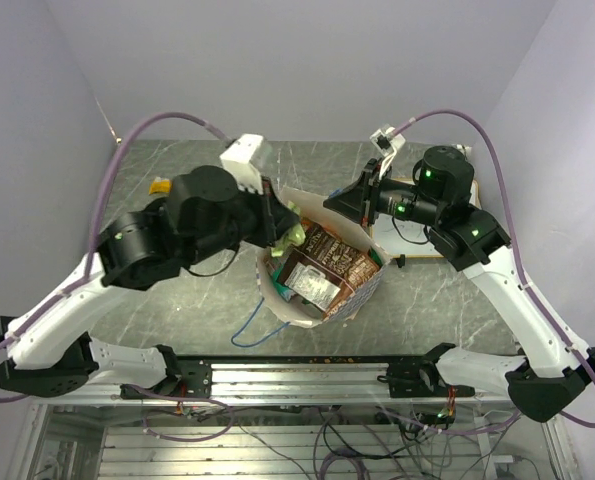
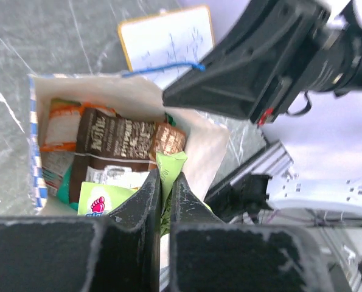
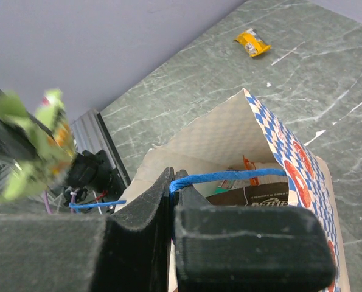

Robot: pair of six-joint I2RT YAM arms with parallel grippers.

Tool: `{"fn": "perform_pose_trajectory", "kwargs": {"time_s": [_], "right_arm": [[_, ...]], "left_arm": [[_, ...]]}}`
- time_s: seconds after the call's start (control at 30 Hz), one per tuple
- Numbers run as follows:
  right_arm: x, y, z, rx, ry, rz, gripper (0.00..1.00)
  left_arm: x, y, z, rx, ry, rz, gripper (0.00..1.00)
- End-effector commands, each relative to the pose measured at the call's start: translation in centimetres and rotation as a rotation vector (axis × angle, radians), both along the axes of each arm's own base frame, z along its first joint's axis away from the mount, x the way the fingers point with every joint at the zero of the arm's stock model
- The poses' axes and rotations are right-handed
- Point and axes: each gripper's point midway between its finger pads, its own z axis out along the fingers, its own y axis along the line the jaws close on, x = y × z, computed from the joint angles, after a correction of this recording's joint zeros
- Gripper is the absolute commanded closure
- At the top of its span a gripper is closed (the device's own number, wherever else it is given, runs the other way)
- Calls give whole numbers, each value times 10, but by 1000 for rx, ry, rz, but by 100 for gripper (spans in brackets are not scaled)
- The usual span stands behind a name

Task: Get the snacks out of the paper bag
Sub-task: Take out the snack from the paper bag, then place the snack at the center of the board.

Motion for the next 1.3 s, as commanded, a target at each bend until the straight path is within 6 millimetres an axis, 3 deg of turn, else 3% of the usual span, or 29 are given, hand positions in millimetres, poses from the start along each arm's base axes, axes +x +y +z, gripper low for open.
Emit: {"fn": "perform_pose_trajectory", "kwargs": {"time_s": [0.0, 0.13, 0.23, 0.33, 0.4, 0.5, 0.6, 0.83, 1.03, 1.27], "right_arm": [[-6, -4, 20, 46, -52, -13, 100], [-4, -5, 18, 40, -45, -31, 100], [-2, -6, 17, 31, -40, -44, 100], [1, -7, 16, 13, -30, -55, 100], [3, -7, 16, -3, -22, -57, 100], [7, -7, 15, -28, -10, -62, 100], [10, -8, 18, -41, -13, -72, 100], [18, -10, 22, -66, -7, -108, 100], [27, -15, 17, -67, -2, -170, 100], [42, -20, 14, -104, -24, -232, 100]], "left_arm": [[26, 60, 34, -7, -89, 263, 93], [54, 125, 41, 6, -113, 605, 93], [77, 162, 43, 10, -143, 791, 93], [107, 173, 41, 24, -161, 840, 93], [135, 179, 28, 61, -132, 855, 93], [189, 185, -10, 91, -28, 819, 93], [235, 213, -52, 81, 81, 858, 93], [315, 271, -160, 27, 299, 1017, 93], [352, 332, -243, 8, 454, 1091, 93], [373, 360, -295, -31, 497, 1121, 93]]}}
